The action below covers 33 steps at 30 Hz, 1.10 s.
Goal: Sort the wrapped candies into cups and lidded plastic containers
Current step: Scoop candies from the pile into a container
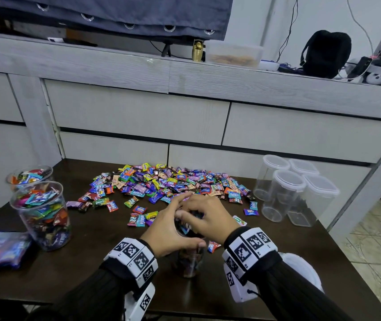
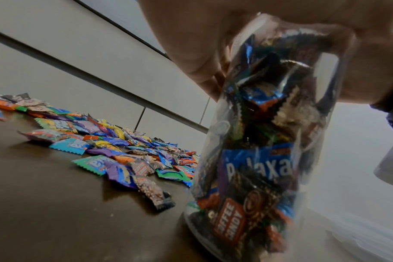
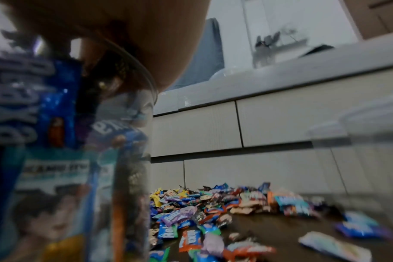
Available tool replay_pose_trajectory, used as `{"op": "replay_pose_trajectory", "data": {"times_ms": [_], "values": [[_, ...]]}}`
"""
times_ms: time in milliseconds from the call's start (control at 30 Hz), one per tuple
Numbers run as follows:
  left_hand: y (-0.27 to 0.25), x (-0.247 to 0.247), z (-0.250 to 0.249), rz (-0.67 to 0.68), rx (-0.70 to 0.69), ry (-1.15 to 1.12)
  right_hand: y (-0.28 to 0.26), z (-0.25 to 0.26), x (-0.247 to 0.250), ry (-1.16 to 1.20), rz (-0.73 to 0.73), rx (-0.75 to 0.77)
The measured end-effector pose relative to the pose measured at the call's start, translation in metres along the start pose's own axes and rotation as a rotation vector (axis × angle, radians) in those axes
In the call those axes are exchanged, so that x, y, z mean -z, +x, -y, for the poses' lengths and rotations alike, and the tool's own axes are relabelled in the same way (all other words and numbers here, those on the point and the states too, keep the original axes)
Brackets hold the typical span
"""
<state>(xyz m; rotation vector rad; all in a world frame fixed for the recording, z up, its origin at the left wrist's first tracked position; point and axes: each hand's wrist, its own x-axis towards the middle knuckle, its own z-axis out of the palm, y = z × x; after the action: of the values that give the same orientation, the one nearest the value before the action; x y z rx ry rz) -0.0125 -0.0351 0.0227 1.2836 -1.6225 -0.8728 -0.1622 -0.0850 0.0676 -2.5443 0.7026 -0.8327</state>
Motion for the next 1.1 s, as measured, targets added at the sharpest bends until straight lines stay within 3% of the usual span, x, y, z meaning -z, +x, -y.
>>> {"op": "replay_pose_trajectory", "data": {"times_ms": [133,300,400,500,600,833,900,1033,1100], "values": [[-0.001,-0.001,0.001,-0.01,-0.024,-0.024,-0.003,-0.003,0.004,0.25,-0.167,-0.147],[-0.001,-0.002,0.002,0.009,-0.04,-0.056,-0.007,-0.001,0.01,0.349,-0.137,-0.165],[-0.001,-0.002,0.001,0.007,-0.02,-0.032,-0.009,-0.003,0.02,0.169,-0.125,-0.127],[-0.001,-0.002,0.001,0.011,-0.009,-0.012,-0.01,-0.003,0.032,-0.076,0.004,-0.082],[-0.001,-0.001,0.0,0.015,-0.004,-0.009,-0.008,0.001,0.036,-0.137,0.161,-0.068],[0.0,0.001,0.001,0.039,-0.012,-0.017,0.001,0.011,0.026,-0.247,0.329,-0.084],[0.001,0.002,0.001,0.047,-0.012,-0.009,0.003,0.013,0.028,-0.237,0.328,-0.095],[0.001,0.006,0.001,0.065,-0.02,0.041,0.001,0.013,0.033,-0.22,0.13,-0.055],[0.001,0.008,0.0,0.074,-0.024,0.082,-0.001,0.012,0.032,-0.267,0.18,-0.085]]}}
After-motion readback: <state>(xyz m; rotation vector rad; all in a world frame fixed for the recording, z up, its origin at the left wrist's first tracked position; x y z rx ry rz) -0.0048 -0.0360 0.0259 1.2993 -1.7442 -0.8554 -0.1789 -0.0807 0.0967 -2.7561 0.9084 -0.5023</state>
